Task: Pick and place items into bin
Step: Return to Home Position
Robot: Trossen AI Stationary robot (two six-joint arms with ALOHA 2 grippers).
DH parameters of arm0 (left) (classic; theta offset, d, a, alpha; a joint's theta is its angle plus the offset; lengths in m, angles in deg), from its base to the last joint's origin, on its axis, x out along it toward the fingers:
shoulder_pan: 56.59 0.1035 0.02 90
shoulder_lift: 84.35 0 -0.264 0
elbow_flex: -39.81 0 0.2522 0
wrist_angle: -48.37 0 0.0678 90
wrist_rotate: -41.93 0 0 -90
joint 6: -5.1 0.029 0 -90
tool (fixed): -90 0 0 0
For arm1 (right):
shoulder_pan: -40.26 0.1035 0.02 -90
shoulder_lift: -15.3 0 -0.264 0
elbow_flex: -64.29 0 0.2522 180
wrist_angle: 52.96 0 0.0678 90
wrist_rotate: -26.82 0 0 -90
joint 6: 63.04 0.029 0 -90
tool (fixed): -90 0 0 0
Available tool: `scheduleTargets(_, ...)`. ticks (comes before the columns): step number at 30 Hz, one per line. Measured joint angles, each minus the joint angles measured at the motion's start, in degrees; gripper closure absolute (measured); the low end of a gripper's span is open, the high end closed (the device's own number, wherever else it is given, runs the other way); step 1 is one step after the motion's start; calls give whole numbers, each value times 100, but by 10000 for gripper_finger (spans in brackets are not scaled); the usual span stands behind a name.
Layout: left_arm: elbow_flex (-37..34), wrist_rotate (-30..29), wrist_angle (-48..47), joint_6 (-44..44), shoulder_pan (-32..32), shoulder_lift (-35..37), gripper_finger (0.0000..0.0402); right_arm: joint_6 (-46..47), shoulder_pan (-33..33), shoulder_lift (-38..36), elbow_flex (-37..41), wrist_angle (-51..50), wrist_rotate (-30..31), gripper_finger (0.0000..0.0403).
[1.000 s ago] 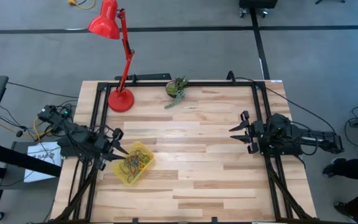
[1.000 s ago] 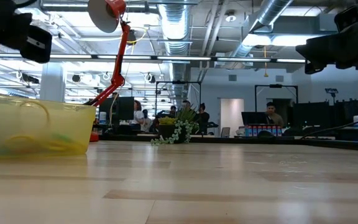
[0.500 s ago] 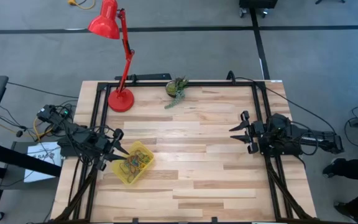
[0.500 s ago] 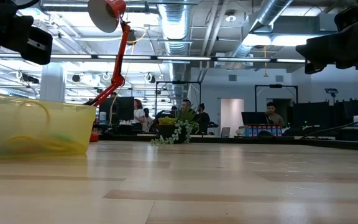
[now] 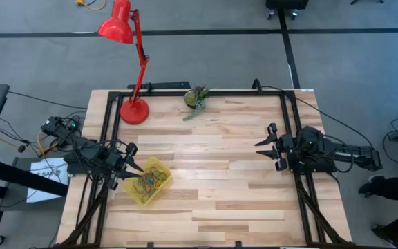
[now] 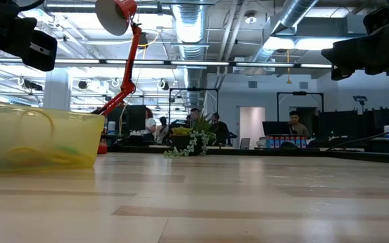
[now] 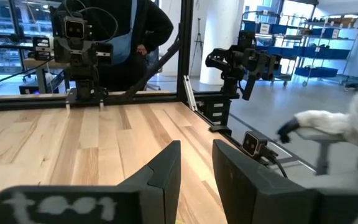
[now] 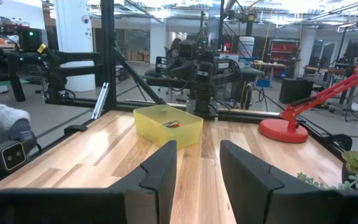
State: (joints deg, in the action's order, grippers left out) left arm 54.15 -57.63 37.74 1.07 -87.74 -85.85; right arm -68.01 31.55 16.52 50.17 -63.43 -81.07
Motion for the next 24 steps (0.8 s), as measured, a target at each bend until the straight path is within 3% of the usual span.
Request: scheduleTargets(24,-2,-13,-4,-11,1,0,319,2,0,1,2,0,0,284)
